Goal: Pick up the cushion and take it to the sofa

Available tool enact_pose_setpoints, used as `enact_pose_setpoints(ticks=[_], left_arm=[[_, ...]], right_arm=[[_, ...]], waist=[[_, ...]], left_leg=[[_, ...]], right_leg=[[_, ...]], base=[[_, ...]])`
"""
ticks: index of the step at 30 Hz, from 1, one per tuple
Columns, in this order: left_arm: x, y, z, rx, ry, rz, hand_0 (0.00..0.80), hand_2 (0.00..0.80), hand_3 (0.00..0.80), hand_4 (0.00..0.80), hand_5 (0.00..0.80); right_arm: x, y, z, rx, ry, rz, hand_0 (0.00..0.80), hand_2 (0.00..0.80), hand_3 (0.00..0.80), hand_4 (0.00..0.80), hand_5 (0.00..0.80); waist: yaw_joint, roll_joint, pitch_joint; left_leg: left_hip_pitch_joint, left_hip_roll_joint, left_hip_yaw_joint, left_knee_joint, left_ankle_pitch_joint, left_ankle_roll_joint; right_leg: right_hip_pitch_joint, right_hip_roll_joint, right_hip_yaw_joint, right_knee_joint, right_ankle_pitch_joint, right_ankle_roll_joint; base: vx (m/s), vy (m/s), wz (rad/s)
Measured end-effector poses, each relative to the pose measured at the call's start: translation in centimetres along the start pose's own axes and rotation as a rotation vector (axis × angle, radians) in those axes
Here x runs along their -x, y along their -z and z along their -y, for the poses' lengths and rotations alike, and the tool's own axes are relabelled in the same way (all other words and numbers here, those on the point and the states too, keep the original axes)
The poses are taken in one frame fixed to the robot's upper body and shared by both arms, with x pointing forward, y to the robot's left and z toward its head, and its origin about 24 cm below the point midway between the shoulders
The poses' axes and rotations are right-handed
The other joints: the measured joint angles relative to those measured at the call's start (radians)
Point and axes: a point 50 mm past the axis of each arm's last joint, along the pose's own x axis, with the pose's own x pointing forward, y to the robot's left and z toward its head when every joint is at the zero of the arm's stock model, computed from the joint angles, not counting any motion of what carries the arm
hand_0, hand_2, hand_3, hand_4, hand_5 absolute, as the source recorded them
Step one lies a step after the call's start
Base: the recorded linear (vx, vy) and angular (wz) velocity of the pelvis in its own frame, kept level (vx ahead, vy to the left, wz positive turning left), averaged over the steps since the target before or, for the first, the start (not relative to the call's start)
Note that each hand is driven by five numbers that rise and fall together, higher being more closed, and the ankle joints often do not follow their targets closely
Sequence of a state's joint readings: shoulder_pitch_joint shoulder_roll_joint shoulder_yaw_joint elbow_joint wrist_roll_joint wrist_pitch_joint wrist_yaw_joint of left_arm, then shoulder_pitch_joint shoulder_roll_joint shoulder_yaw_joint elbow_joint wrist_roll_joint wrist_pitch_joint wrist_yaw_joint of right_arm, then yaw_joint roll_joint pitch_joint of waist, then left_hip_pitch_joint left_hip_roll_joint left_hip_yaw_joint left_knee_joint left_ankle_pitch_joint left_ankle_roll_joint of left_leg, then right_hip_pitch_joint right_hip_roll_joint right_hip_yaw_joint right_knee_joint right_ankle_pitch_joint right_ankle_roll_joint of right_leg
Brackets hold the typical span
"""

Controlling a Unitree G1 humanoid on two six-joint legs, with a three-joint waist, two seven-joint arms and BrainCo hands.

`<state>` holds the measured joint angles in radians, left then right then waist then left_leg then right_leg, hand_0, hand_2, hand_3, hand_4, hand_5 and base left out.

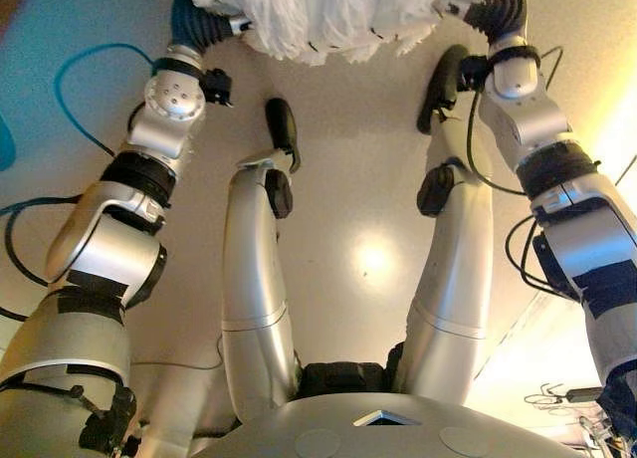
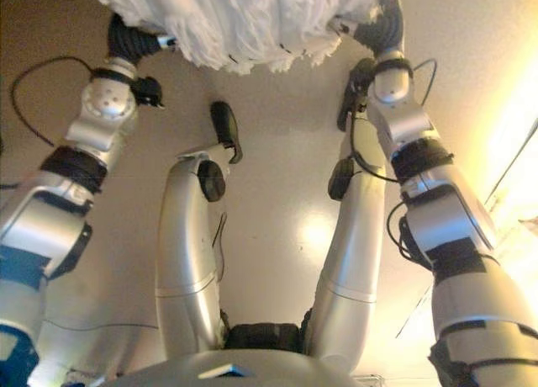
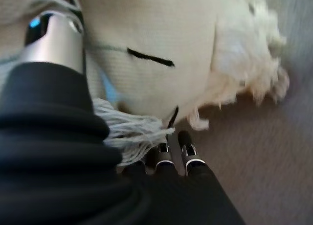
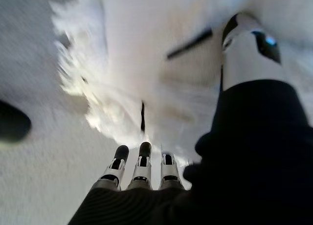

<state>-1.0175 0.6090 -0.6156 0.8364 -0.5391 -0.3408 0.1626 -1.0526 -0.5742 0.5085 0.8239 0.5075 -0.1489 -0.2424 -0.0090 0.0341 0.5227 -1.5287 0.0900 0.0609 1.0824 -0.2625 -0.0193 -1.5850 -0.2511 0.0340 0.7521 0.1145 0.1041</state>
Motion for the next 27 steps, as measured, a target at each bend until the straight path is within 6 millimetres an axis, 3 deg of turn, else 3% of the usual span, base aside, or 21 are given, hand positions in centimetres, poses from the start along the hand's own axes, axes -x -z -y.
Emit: enact_pose_setpoints(ticks=[1,7,15,21,23,25,27], left_arm=[[0.3,0.4,-0.1,0.022,0.010,-0.015,0.800,0.800,0.800,0.800,0.800],[1.6,2.0,-0.5,0.078,0.110,-0.093,0.800,0.800,0.800,0.800,0.800],[4.2,3.9,1.6,0.157,0.221,-0.167,0.800,0.800,0.800,0.800,0.800],[5.8,5.1,2.1,0.261,0.185,-0.189,0.800,0.800,0.800,0.800,0.800],[6.3,5.5,1.9,0.314,0.145,-0.185,0.800,0.800,0.800,0.800,0.800],[7.1,6.1,2.0,0.351,0.113,-0.186,0.800,0.800,0.800,0.800,0.800],[8.8,7.7,2.8,0.401,0.076,-0.229,0.800,0.800,0.800,0.800,0.800]], right_arm=[[0.2,0.1,-0.2,0.008,-0.040,0.008,0.800,0.800,0.800,0.800,0.800],[1.2,-0.7,0.5,0.096,-0.186,0.061,0.800,0.800,0.800,0.800,0.800],[3.2,2.4,0.0,0.094,-0.245,-0.070,0.800,0.800,0.800,0.800,0.800],[4.4,3.8,-0.6,-0.014,-0.205,-0.098,0.800,0.800,0.800,0.800,0.800],[4.6,3.9,-1.1,-0.066,-0.184,-0.085,0.800,0.800,0.800,0.800,0.800],[5.1,4.4,-1.8,-0.117,-0.159,-0.080,0.800,0.800,0.800,0.800,0.800],[6.6,6.4,-3.3,-0.166,-0.151,-0.140,0.800,0.800,0.800,0.800,0.800]], waist=[[0.003,0.000,0.000],[0.000,0.000,0.000],[-0.004,-0.001,0.001],[-0.006,-0.007,0.004],[-0.008,-0.010,0.005],[-0.007,-0.025,0.016],[-0.026,-0.031,0.018]], left_leg=[[0.002,0.002,-0.001,0.012,-0.007,-0.002],[0.012,0.013,-0.007,0.058,-0.028,-0.015],[-0.001,0.028,-0.038,0.132,-0.048,-0.016],[-0.028,0.039,-0.062,0.167,-0.047,-0.012],[-0.036,0.055,-0.059,0.151,-0.038,0.001],[0.005,0.069,-0.031,0.088,-0.010,-0.005],[0.140,0.066,-0.014,-0.044,0.030,-0.019]], right_leg=[[-0.002,-0.001,0.000,0.020,-0.006,-0.008],[-0.017,-0.001,0.001,0.095,-0.041,-0.026],[-0.018,-0.004,-0.026,0.156,-0.057,-0.034],[-0.019,-0.004,-0.049,0.167,-0.058,-0.035],[-0.017,-0.003,-0.065,0.139,-0.057,-0.033],[0.022,-0.002,-0.067,0.102,-0.054,-0.033],[0.164,0.004,-0.080,-0.037,-0.012,-0.033]], base=[[0.006,-0.032,-0.01],[-0.001,-0.047,-0.01],[-0.021,-0.080,-0.05],[-0.088,-0.070,-0.05],[-0.100,-0.117,-0.09],[-0.022,-0.115,0.13],[0.029,-0.132,0.27]])
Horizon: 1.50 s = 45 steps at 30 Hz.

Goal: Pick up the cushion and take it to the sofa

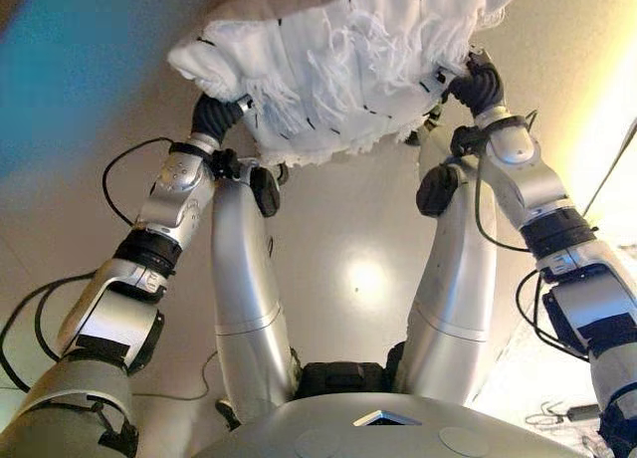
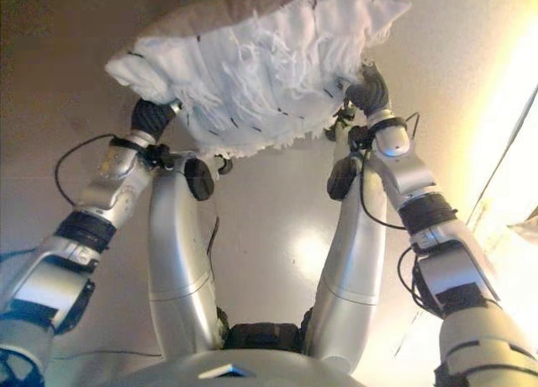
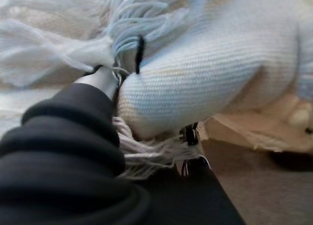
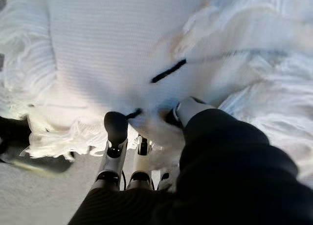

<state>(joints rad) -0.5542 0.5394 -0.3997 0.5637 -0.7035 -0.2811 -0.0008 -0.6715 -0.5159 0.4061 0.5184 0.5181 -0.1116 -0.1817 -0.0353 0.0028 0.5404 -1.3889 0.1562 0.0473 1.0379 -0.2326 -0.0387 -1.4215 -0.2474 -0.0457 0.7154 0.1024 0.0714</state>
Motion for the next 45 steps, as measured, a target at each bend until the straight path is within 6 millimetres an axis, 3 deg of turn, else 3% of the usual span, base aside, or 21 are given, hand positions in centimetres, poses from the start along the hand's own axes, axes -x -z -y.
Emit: enact_pose_setpoints(ticks=[2,4,6,8,13,19,22,25,28,31,37,38,41,42,43,44,45], left_arm=[[2.0,2.9,0.4,0.042,-0.016,-0.066,0.800,0.800,0.800,0.800,0.800],[4.0,5.3,1.0,0.087,-0.024,-0.125,0.800,0.800,0.800,0.800,0.800],[5.5,5.8,1.4,0.131,-0.009,-0.116,0.800,0.800,0.800,0.800,0.800],[5.9,5.1,2.0,0.171,0.033,-0.078,0.800,0.800,0.800,0.800,0.800],[6.0,1.3,2.4,0.232,0.060,0.081,0.800,0.800,0.800,0.800,0.800],[8.6,1.1,2.1,0.288,0.031,0.115,0.800,0.800,0.800,0.800,0.800],[9.1,0.5,2.1,0.286,0.035,0.139,0.800,0.800,0.800,0.800,0.800],[10.3,0.0,1.8,0.279,0.037,0.173,0.800,0.800,0.800,0.800,0.800],[10.7,0.0,1.3,0.265,0.029,0.163,0.800,0.800,0.800,0.800,0.800],[11.4,-0.6,1.8,0.282,0.033,0.168,0.800,0.800,0.800,0.800,0.800],[12.0,-0.4,2.0,0.304,0.016,0.151,0.800,0.800,0.800,0.800,0.800],[12.0,-0.4,2.0,0.309,0.008,0.149,0.800,0.800,0.800,0.800,0.800],[12.2,-0.1,2.2,0.348,-0.025,0.148,0.800,0.800,0.800,0.800,0.800],[12.4,0.1,2.2,0.358,-0.032,0.149,0.800,0.800,0.800,0.800,0.800],[12.7,0.4,2.4,0.372,-0.042,0.144,0.800,0.800,0.800,0.800,0.800],[12.9,0.7,2.6,0.388,-0.049,0.137,0.800,0.800,0.800,0.800,0.800],[12.9,0.7,2.8,0.396,-0.040,0.138,0.800,0.800,0.800,0.800,0.800]], right_arm=[[1.7,2.6,-0.5,-0.012,0.002,-0.046,0.800,0.800,0.800,0.800,0.800],[4.3,5.5,-0.9,-0.029,0.004,-0.101,0.800,0.800,0.800,0.800,0.800],[6.4,6.6,-0.7,-0.037,0.013,-0.101,0.800,0.800,0.800,0.800,0.800],[7.8,6.8,0.1,-0.037,0.030,-0.084,0.800,0.800,0.800,0.800,0.800],[9.3,3.9,1.2,-0.019,0.052,0.067,0.800,0.800,0.800,0.800,0.800],[11.9,2.3,0.0,0.017,0.038,0.181,0.800,0.800,0.800,0.800,0.800],[12.2,1.6,-0.5,0.002,0.045,0.219,0.800,0.800,0.800,0.800,0.800],[13.6,1.2,-0.8,-0.030,0.074,0.255,0.800,0.800,0.800,0.800,0.800],[14.1,0.4,0.2,0.002,0.030,0.273,0.800,0.800,0.800,0.800,0.800],[14.7,-0.8,0.6,-0.029,0.016,0.301,0.800,0.800,0.800,0.800,0.800],[14.7,-1.3,1.4,-0.028,-0.039,0.289,0.800,0.800,0.800,0.800,0.800],[14.7,-1.3,1.5,-0.033,-0.044,0.287,0.800,0.800,0.800,0.800,0.800],[14.7,-1.3,1.5,-0.039,-0.077,0.284,0.800,0.800,0.800,0.800,0.800],[14.7,-1.4,1.5,-0.034,-0.084,0.284,0.800,0.800,0.800,0.800,0.800],[14.7,-1.4,1.6,-0.029,-0.087,0.284,0.800,0.800,0.800,0.800,0.800],[14.7,-1.5,1.7,-0.021,-0.087,0.286,0.800,0.800,0.800,0.800,0.800],[14.7,-1.6,2.0,-0.010,-0.083,0.293,0.800,0.800,0.800,0.800,0.800]], waist=[[0.001,-0.002,-0.002],[-0.001,-0.012,-0.011],[0.012,-0.022,-0.028],[0.029,-0.022,-0.041],[0.064,-0.020,-0.075],[0.087,-0.013,-0.291],[0.086,-0.027,-0.347],[0.076,-0.052,-0.392],[0.070,-0.055,-0.406],[0.066,-0.053,-0.429],[0.025,-0.045,-0.461],[0.026,-0.044,-0.460],[0.044,-0.047,-0.454],[0.053,-0.055,-0.443],[0.055,-0.063,-0.435],[0.048,-0.053,-0.431],[0.046,-0.034,-0.423]], left_leg=[[0.215,-0.012,0.028,-0.186,0.053,-0.005],[0.451,-0.046,0.016,-0.350,0.092,-0.028],[0.643,-0.060,-0.003,-0.481,0.117,-0.043],[0.796,-0.067,-0.026,-0.579,0.136,-0.056],[1.063,-0.066,-0.059,-0.751,0.184,-0.080],[1.272,-0.070,-0.082,-0.917,0.197,-0.073],[1.348,-0.078,-0.098,-0.967,0.203,-0.070],[1.374,-0.080,-0.110,-0.997,0.211,-0.076],[1.439,-0.064,-0.093,-1.050,0.225,-0.085],[1.472,-0.037,-0.081,-1.095,0.244,-0.098],[1.494,0.014,-0.071,-1.113,0.245,-0.096],[1.498,0.019,-0.072,-1.107,0.244,-0.094],[1.467,0.004,-0.089,-1.018,0.191,-0.009],[1.440,-0.020,-0.115,-0.947,0.167,0.031],[1.414,-0.061,-0.164,-0.889,0.157,0.045],[1.400,-0.095,-0.187,-0.875,0.138,0.064],[1.394,-0.109,-0.188,-0.889,0.097,0.064]], right_leg=[[0.208,-0.001,-0.011,-0.131,0.009,0.020],[0.429,-0.002,-0.015,-0.239,0.014,0.020],[0.605,-0.001,-0.038,-0.309,0.003,0.023],[0.747,-0.001,-0.070,-0.351,-0.010,0.017],[0.996,-0.001,-0.129,-0.409,-0.041,0.015],[1.246,0.020,-0.144,-0.600,-0.028,0.056],[1.336,0.033,-0.098,-0.664,-0.020,0.068],[1.367,0.043,-0.015,-0.702,-0.026,0.079],[1.420,0.059,-0.004,-0.747,-0.019,0.089],[1.440,0.088,0.009,-0.784,-0.005,0.078],[1.451,0.142,0.015,-0.804,0.001,0.055],[1.447,0.150,0.027,-0.803,0.000,0.051],[1.406,0.154,0.069,-0.763,-0.007,0.035],[1.386,0.145,0.093,-0.737,-0.015,0.034],[1.381,0.127,0.116,-0.726,-0.018,0.035],[1.379,0.116,0.117,-0.720,-0.015,0.042],[1.372,0.115,0.115,-0.715,-0.015,0.052]], base=[[0.044,-0.175,0.19],[0.200,-0.180,0.37],[0.302,-0.114,0.20],[0.287,-0.087,0.21],[0.227,-0.086,0.23],[0.123,-0.022,0.20],[-0.001,-0.062,0.18],[0.020,-0.099,0.11],[0.037,-0.166,-0.16],[-0.016,-0.284,-0.17],[-0.014,-0.272,-0.09],[-0.012,-0.245,-0.27],[0.044,-0.242,-0.51],[0.100,-0.143,-0.58],[0.147,-0.129,-0.46],[0.191,-0.083,-0.32],[0.234,-0.044,-0.33]])
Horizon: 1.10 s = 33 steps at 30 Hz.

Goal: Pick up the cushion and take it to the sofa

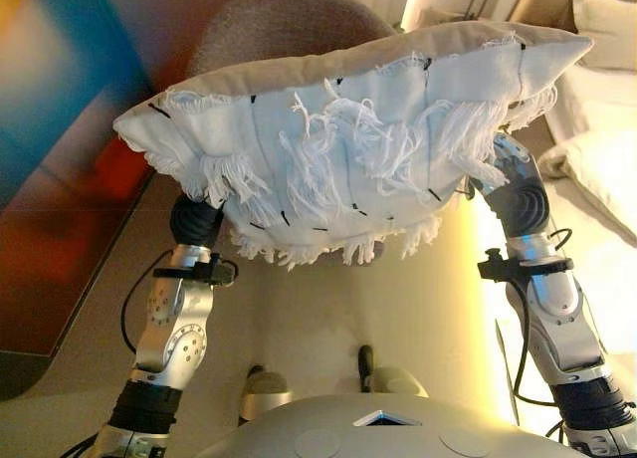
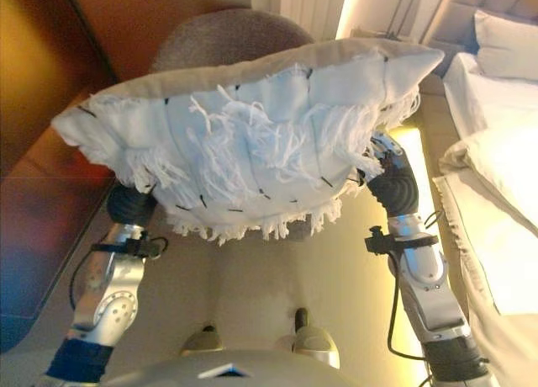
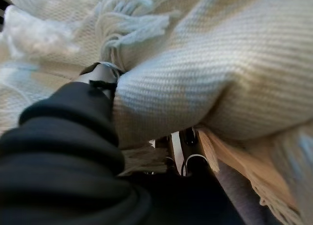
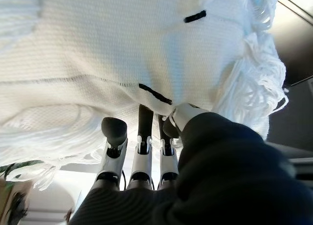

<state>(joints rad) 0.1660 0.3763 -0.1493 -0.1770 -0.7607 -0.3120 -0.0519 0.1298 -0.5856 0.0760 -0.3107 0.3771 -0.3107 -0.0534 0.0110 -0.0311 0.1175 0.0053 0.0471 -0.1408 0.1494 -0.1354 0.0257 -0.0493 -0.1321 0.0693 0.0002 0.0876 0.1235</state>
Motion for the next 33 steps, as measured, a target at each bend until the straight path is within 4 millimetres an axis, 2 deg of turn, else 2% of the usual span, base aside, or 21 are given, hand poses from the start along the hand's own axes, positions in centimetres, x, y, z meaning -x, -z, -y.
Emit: enact_pose_setpoints(ticks=[1,2,3,4,6,7,8,10,12,13,14,15,16,18,20,22,27,29,30,32,33], left_arm=[[0.1,0.0,-0.1,0.001,0.007,0.001,0.800,0.800,0.800,0.800,0.800],[0.2,-0.2,-0.1,0.005,0.007,0.005,0.800,0.800,0.800,0.800,0.800],[0.2,-0.3,-0.1,-0.001,0.012,0.006,0.800,0.800,0.800,0.800,0.800],[0.2,-0.5,-0.2,-0.014,0.020,0.001,0.800,0.800,0.800,0.800,0.800],[0.1,-0.2,0.1,-0.004,0.028,-0.003,0.800,0.800,0.800,0.800,0.800],[-0.2,-0.2,0.3,-0.001,0.039,0.000,0.800,0.800,0.800,0.800,0.800],[-0.3,-0.2,0.5,0.003,0.042,0.000,0.800,0.800,0.800,0.800,0.800],[-0.4,-0.2,0.6,0.005,0.040,0.001,0.800,0.800,0.800,0.800,0.800],[-0.5,-0.3,0.5,0.007,0.020,0.008,0.800,0.800,0.800,0.800,0.800],[-0.4,-0.3,0.3,0.008,0.006,0.011,0.800,0.800,0.800,0.800,0.800],[-0.5,-0.5,0.1,0.006,-0.010,0.017,0.800,0.800,0.800,0.800,0.800],[-0.4,-0.7,-0.3,0.000,-0.029,0.028,0.800,0.800,0.800,0.800,0.800],[-0.4,-1.4,-0.8,-0.020,-0.050,0.050,0.800,0.800,0.800,0.800,0.800],[-0.7,-2.3,-1.4,-0.061,-0.053,0.071,0.800,0.800,0.800,0.800,0.800],[-1.3,-2.6,-1.1,-0.071,-0.040,0.086,0.800,0.800,0.800,0.800,0.800],[-2.0,-2.7,-0.4,-0.059,-0.017,0.101,0.800,0.800,0.800,0.800,0.800],[-2.0,-2.7,-0.6,-0.081,-0.006,0.089,0.800,0.800,0.800,0.800,0.800],[-2.0,-3.1,-0.8,-0.085,-0.008,0.103,0.800,0.800,0.800,0.800,0.800],[-2.0,-3.2,-1.0,-0.080,-0.013,0.110,0.800,0.800,0.800,0.800,0.800],[-2.0,-3.2,-1.0,-0.064,-0.023,0.120,0.800,0.800,0.800,0.800,0.800],[-2.0,-3.1,-0.9,-0.058,-0.022,0.117,0.800,0.800,0.800,0.800,0.800]], right_arm=[[0.0,0.0,0.0,-0.001,0.003,0.002,0.800,0.800,0.800,0.800,0.800],[0.0,-0.1,-0.1,-0.006,0.011,0.008,0.800,0.800,0.800,0.800,0.800],[0.0,0.0,-0.2,-0.009,0.023,0.009,0.800,0.800,0.800,0.800,0.800],[0.1,0.1,-0.5,-0.016,0.033,0.007,0.800,0.800,0.800,0.800,0.800],[0.0,0.2,-0.5,-0.006,0.053,0.007,0.800,0.800,0.800,0.800,0.800],[0.0,0.2,-0.4,-0.007,0.066,0.004,0.800,0.800,0.800,0.800,0.800],[-0.1,0.4,-0.4,-0.004,0.069,-0.002,0.800,0.800,0.800,0.800,0.800],[-0.2,0.5,-0.3,-0.003,0.079,-0.006,0.800,0.800,0.800,0.800,0.800],[-0.5,0.4,-0.3,-0.002,0.064,0.004,0.800,0.800,0.800,0.800,0.800],[-0.6,0.3,-0.3,0.002,0.050,0.007,0.800,0.800,0.800,0.800,0.800],[-0.6,0.3,-0.4,-0.007,0.029,0.006,0.800,0.800,0.800,0.800,0.800],[-0.6,0.1,-0.6,-0.014,0.002,0.013,0.800,0.800,0.800,0.800,0.800],[-0.8,-0.1,-0.9,-0.025,-0.025,0.028,0.800,0.800,0.800,0.800,0.800],[-0.9,-0.3,-1.1,-0.046,-0.044,0.043,0.800,0.800,0.800,0.800,0.800],[-0.9,-0.4,-1.3,-0.071,-0.032,0.054,0.800,0.800,0.800,0.800,0.800],[-1.0,-0.6,-1.4,-0.076,-0.013,0.061,0.800,0.800,0.800,0.800,0.800],[-0.8,-0.7,-2.5,-0.122,0.032,0.075,0.800,0.800,0.800,0.800,0.800],[-0.8,-0.5,-3.0,-0.130,0.027,0.067,0.800,0.800,0.800,0.800,0.800],[-0.9,-0.5,-3.2,-0.118,0.019,0.067,0.800,0.800,0.800,0.800,0.800],[-0.8,-0.4,-3.2,-0.106,0.014,0.062,0.800,0.800,0.800,0.800,0.800],[-0.8,-0.3,-3.1,-0.103,0.012,0.059,0.800,0.800,0.800,0.800,0.800]], waist=[[0.008,0.006,0.002],[0.015,0.019,0.006],[0.027,0.016,0.011],[0.032,-0.005,0.006],[0.033,0.018,0.032],[0.033,0.017,0.047],[0.042,0.004,0.068],[0.075,-0.025,0.094],[0.100,-0.011,0.112],[0.107,0.005,0.121],[0.114,0.001,0.131],[0.139,0.001,0.142],[0.155,-0.011,0.149],[0.137,-0.038,0.146],[0.139,-0.058,0.135],[0.132,-0.058,0.135],[0.097,-0.067,0.102],[0.088,-0.067,0.076],[0.089,-0.057,0.075],[0.080,-0.032,0.064],[0.065,-0.011,0.066]], left_leg=[[0.003,0.000,0.002,-0.017,-0.001,-0.016],[-0.002,0.025,0.015,-0.034,0.013,-0.037],[-0.001,0.033,0.022,-0.043,0.022,-0.059],[0.004,0.023,0.021,-0.053,0.033,-0.087],[-0.036,0.034,-0.003,0.024,0.039,-0.123],[-0.088,0.017,-0.008,0.122,0.040,-0.124],[-0.150,-0.021,-0.037,0.210,0.039,-0.118],[-0.172,-0.079,-0.080,0.092,0.048,-0.097],[-0.161,-0.050,-0.102,-0.041,0.080,-0.066],[-0.143,-0.019,-0.098,-0.068,0.113,-0.096],[-0.141,-0.019,-0.055,-0.041,0.140,-0.117],[-0.136,-0.010,-0.001,-0.022,0.150,-0.107],[-0.122,0.004,0.051,-0.009,0.161,-0.088],[-0.088,-0.009,0.104,-0.016,0.145,-0.063],[-0.074,-0.039,0.114,0.021,0.107,-0.045],[-0.087,-0.077,0.076,0.050,0.078,-0.036],[-0.031,-0.089,0.014,-0.014,0.094,-0.030],[-0.015,-0.074,-0.004,-0.046,0.096,-0.025],[-0.005,-0.063,-0.010,-0.059,0.095,-0.024],[0.002,-0.037,-0.027,-0.074,0.088,-0.032],[0.002,-0.023,-0.045,-0.074,0.077,-0.043]], right_leg=[[-0.021,-0.006,-0.004,0.022,-0.005,0.012],[-0.076,0.008,-0.029,0.164,-0.057,0.012],[-0.129,0.027,-0.070,0.347,-0.171,0.003],[-0.120,0.036,-0.091,0.368,-0.249,-0.041],[-0.083,0.061,-0.073,0.301,-0.231,-0.074],[-0.064,0.068,-0.038,0.259,-0.208,-0.083],[-0.037,0.067,0.012,0.212,-0.185,-0.082],[0.012,0.038,0.065,0.127,-0.154,-0.074],[0.035,0.045,0.082,0.107,-0.161,-0.059],[0.049,0.057,0.090,0.109,-0.173,-0.044],[0.060,0.050,0.103,0.110,-0.194,-0.035],[0.057,0.050,0.098,0.132,-0.209,-0.046],[0.029,0.055,0.071,0.257,-0.245,-0.042],[0.039,0.042,0.001,0.400,-0.302,-0.026],[0.086,0.021,-0.044,0.409,-0.324,-0.015],[0.060,0.006,-0.051,0.478,-0.335,0.020],[-0.025,0.002,-0.030,0.663,-0.305,0.060],[-0.034,0.021,-0.039,0.581,-0.341,0.034],[-0.044,0.024,-0.072,0.516,-0.343,0.025],[-0.081,0.024,-0.111,0.375,-0.305,-0.001],[-0.106,0.019,-0.106,0.303,-0.261,0.005]], base=[[0.277,0.016,-0.39],[0.290,0.032,-0.39],[0.305,0.041,-0.17],[0.347,0.041,0.07],[0.402,0.050,0.43],[0.452,0.074,0.46],[0.481,0.096,0.21],[0.517,0.148,0.09],[0.529,0.222,-0.15],[0.541,0.284,-0.42],[0.557,0.315,-0.68],[0.584,0.352,-1.03],[0.580,0.324,-1.05],[0.675,0.285,-0.52],[0.585,0.167,-0.34],[0.558,0.112,0.02],[0.539,0.040,0.18],[0.555,-0.080,0.16],[0.546,-0.169,0.01],[0.540,-0.229,0.09],[0.518,-0.257,0.38]])
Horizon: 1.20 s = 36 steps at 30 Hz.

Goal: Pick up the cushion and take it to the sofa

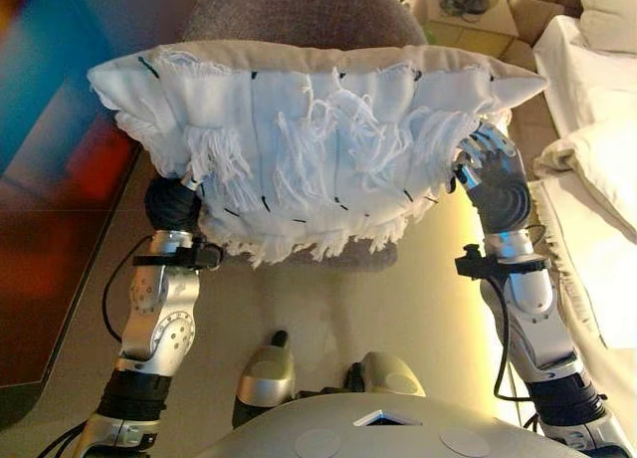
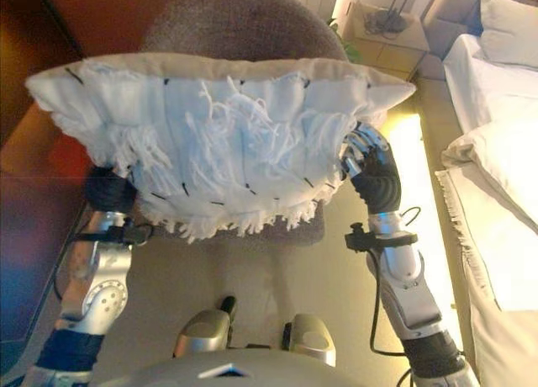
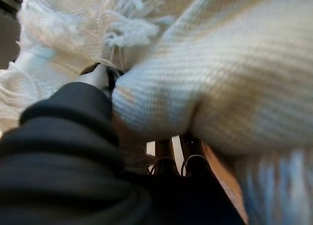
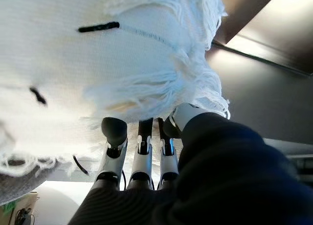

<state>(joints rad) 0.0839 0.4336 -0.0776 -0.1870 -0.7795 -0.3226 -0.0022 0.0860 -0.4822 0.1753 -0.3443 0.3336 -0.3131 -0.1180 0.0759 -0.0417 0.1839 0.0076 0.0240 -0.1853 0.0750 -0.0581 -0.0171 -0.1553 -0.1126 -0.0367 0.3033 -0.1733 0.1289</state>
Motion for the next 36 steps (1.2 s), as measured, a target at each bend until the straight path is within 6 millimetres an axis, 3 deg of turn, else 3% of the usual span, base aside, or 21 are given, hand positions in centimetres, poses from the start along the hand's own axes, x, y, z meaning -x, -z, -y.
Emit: enact_pose_setpoints(ticks=[3,4,5,6,7,8,10,11,13,14,15,16,17,18,20,21,22,24,26,31,36], left_arm=[[0.1,0.5,-0.1,0.004,0.014,-0.029,0.800,0.800,0.800,0.800,0.800],[0.3,0.7,-0.2,0.006,0.018,-0.041,0.800,0.800,0.800,0.800,0.800],[0.5,0.8,-0.3,-0.006,0.024,-0.055,0.800,0.800,0.800,0.800,0.800],[0.6,1.2,-0.3,-0.001,0.026,-0.070,0.800,0.800,0.800,0.800,0.800],[0.7,2.1,0.2,0.026,0.023,-0.095,0.800,0.800,0.800,0.800,0.800],[0.9,2.9,0.9,0.056,0.025,-0.117,0.800,0.800,0.800,0.800,0.800],[1.1,3.7,1.7,0.077,0.028,-0.146,0.800,0.800,0.800,0.800,0.800],[1.0,3.7,1.8,0.077,0.023,-0.147,0.800,0.800,0.800,0.800,0.800],[0.9,3.7,1.9,0.081,0.017,-0.148,0.800,0.800,0.800,0.800,0.800],[1.0,3.8,2.0,0.083,0.014,-0.147,0.800,0.800,0.800,0.800,0.800],[1.0,3.7,2.0,0.084,0.014,-0.145,0.800,0.800,0.800,0.800,0.800],[1.0,3.8,2.1,0.088,0.012,-0.145,0.800,0.800,0.800,0.800,0.800],[1.2,3.9,2.1,0.093,0.007,-0.150,0.800,0.800,0.800,0.800,0.800],[1.4,4.0,1.9,0.091,0.003,-0.157,0.800,0.800,0.800,0.800,0.800],[1.6,4.0,1.9,0.093,0.010,-0.162,0.800,0.800,0.800,0.800,0.800],[1.6,4.0,2.0,0.095,0.014,-0.161,0.800,0.800,0.800,0.800,0.800],[1.6,3.9,1.7,0.086,0.007,-0.160,0.800,0.800,0.800,0.800,0.800],[1.8,3.7,1.3,0.081,-0.010,-0.155,0.800,0.800,0.800,0.800,0.800],[1.6,3.2,0.8,0.055,-0.013,-0.149,0.800,0.800,0.800,0.800,0.800],[1.4,3.2,0.8,0.079,-0.025,-0.140,0.800,0.800,0.800,0.800,0.800],[1.3,3.2,1.0,0.078,-0.011,-0.143,0.800,0.800,0.800,0.800,0.800]], right_arm=[[0.5,0.2,0.3,0.004,-0.003,-0.020,0.800,0.800,0.800,0.800,0.800],[0.6,0.2,0.5,0.002,-0.005,-0.025,0.800,0.800,0.800,0.800,0.800],[0.9,0.4,0.6,-0.003,-0.005,-0.033,0.800,0.800,0.800,0.800,0.800],[0.9,0.6,0.8,0.000,-0.005,-0.042,0.800,0.800,0.800,0.800,0.800],[0.6,0.9,1.2,0.012,-0.001,-0.052,0.800,0.800,0.800,0.800,0.800],[0.3,1.1,1.6,0.028,0.007,-0.057,0.800,0.800,0.800,0.800,0.800],[0.2,0.8,2.5,0.069,0.004,-0.066,0.800,0.800,0.800,0.800,0.800],[-0.1,0.5,3.0,0.081,0.006,-0.062,0.800,0.800,0.800,0.800,0.800],[-0.2,0.1,3.5,0.085,0.001,-0.051,0.800,0.800,0.800,0.800,0.800],[0.0,0.2,3.4,0.079,-0.004,-0.059,0.800,0.800,0.800,0.800,0.800],[0.3,0.2,3.2,0.069,-0.009,-0.063,0.800,0.800,0.800,0.800,0.800],[0.5,0.4,3.0,0.057,-0.003,-0.069,0.800,0.800,0.800,0.800,0.800],[0.7,0.5,3.0,0.049,0.001,-0.077,0.800,0.800,0.800,0.800,0.800],[0.8,0.5,2.9,0.047,0.000,-0.079,0.800,0.800,0.800,0.800,0.800],[0.8,0.7,2.9,0.045,0.008,-0.084,0.800,0.800,0.800,0.800,0.800],[0.8,0.7,2.9,0.048,0.006,-0.086,0.800,0.800,0.800,0.800,0.800],[0.9,1.0,2.6,0.029,0.014,-0.095,0.800,0.800,0.800,0.800,0.800],[1.1,1.3,2.0,0.026,0.000,-0.116,0.800,0.800,0.800,0.800,0.800],[1.0,1.5,1.9,0.035,-0.002,-0.122,0.800,0.800,0.800,0.800,0.800],[0.9,1.5,1.9,0.035,0.004,-0.126,0.800,0.800,0.800,0.800,0.800],[1.2,1.7,2.0,0.025,0.022,-0.134,0.800,0.800,0.800,0.800,0.800]], waist=[[-0.046,0.018,0.000],[-0.061,0.003,-0.007],[-0.065,-0.017,-0.017],[-0.066,-0.015,-0.021],[-0.064,-0.005,-0.023],[-0.065,-0.002,-0.021],[-0.105,0.030,-0.038],[-0.121,0.034,-0.039],[-0.099,-0.002,-0.026],[-0.081,-0.020,-0.029],[-0.072,-0.039,-0.035],[-0.068,-0.049,-0.035],[-0.064,-0.051,-0.033],[-0.063,-0.043,-0.035],[-0.060,-0.020,-0.039],[-0.057,0.010,-0.044],[-0.038,0.003,-0.041],[-0.007,0.009,-0.039],[0.000,-0.016,-0.052],[-0.007,0.024,-0.028],[-0.017,0.017,-0.012]], left_leg=[[0.013,0.025,-0.067,0.007,-0.030,-0.044],[0.015,0.027,-0.083,0.009,-0.046,-0.066],[0.024,0.026,-0.101,0.005,-0.061,-0.089],[0.045,0.048,-0.105,0.000,-0.077,-0.099],[0.046,0.050,-0.087,0.071,-0.098,-0.095],[0.024,0.005,-0.064,0.205,-0.145,-0.086],[-0.001,-0.029,-0.024,0.327,-0.197,-0.035],[0.000,-0.015,0.000,0.358,-0.192,-0.058],[-0.065,-0.036,0.026,0.473,-0.079,-0.108],[-0.113,-0.040,0.023,0.516,-0.009,-0.081],[-0.125,-0.062,0.023,0.525,0.011,-0.057],[-0.122,-0.064,0.025,0.501,0.003,-0.043],[-0.116,-0.058,0.035,0.437,-0.010,-0.029],[-0.095,-0.045,0.074,0.329,-0.012,-0.023],[-0.050,-0.030,0.075,0.110,-0.011,-0.021],[-0.029,-0.010,0.067,0.026,-0.011,-0.017],[-0.017,-0.006,0.069,-0.005,0.018,-0.047],[-0.015,0.026,0.100,-0.036,0.037,-0.045],[-0.015,0.023,0.098,-0.046,0.053,-0.059],[0.017,0.018,0.105,-0.054,0.050,-0.052],[0.056,-0.001,0.114,-0.047,0.019,-0.035]], right_leg=[[-0.047,-0.056,0.049,-0.222,0.202,0.035],[-0.044,-0.074,0.069,-0.279,0.227,0.035],[-0.040,-0.095,0.084,-0.298,0.202,0.031],[-0.049,-0.082,0.073,-0.264,0.270,0.037],[-0.058,-0.075,0.049,-0.223,0.284,0.027],[-0.059,-0.073,0.049,-0.196,0.285,0.022],[-0.047,-0.041,0.041,-0.155,0.277,-0.019],[-0.034,-0.030,0.027,-0.153,0.265,-0.036],[0.012,-0.035,0.019,-0.228,0.264,-0.039],[0.021,-0.038,0.016,-0.234,0.255,-0.031],[0.024,-0.048,0.022,-0.246,0.263,-0.046],[0.036,-0.052,0.015,-0.267,0.284,-0.074],[0.040,-0.053,0.002,-0.277,0.288,-0.079],[0.042,-0.048,-0.014,-0.280,0.290,-0.083],[0.044,-0.031,-0.039,-0.289,0.291,-0.084],[0.044,-0.007,-0.042,-0.293,0.296,-0.076],[0.051,-0.003,-0.033,-0.316,0.300,-0.068],[0.038,0.021,-0.027,-0.209,0.261,-0.056],[0.067,0.010,-0.027,-0.215,0.180,-0.057],[0.142,0.005,-0.028,-0.298,0.221,-0.053],[0.143,-0.006,-0.027,-0.214,0.169,-0.041]], base=[[0.516,-0.318,0.54],[0.413,-0.296,0.67],[0.458,-0.307,0.60],[0.511,-0.286,0.48],[0.491,-0.225,0.21],[0.486,-0.215,0.21],[0.355,-0.190,0.50],[0.278,-0.182,0.37],[0.284,-0.129,-0.08],[0.304,-0.077,-0.04],[0.316,-0.059,0.13],[0.332,-0.041,0.29],[0.336,0.023,0.36],[0.346,0.038,0.40],[0.287,0.072,0.34],[0.259,0.130,0.06],[0.255,0.157,-0.20],[0.274,0.202,-0.09],[0.295,0.208,0.20],[0.311,0.256,0.02],[0.343,0.205,-0.06]])
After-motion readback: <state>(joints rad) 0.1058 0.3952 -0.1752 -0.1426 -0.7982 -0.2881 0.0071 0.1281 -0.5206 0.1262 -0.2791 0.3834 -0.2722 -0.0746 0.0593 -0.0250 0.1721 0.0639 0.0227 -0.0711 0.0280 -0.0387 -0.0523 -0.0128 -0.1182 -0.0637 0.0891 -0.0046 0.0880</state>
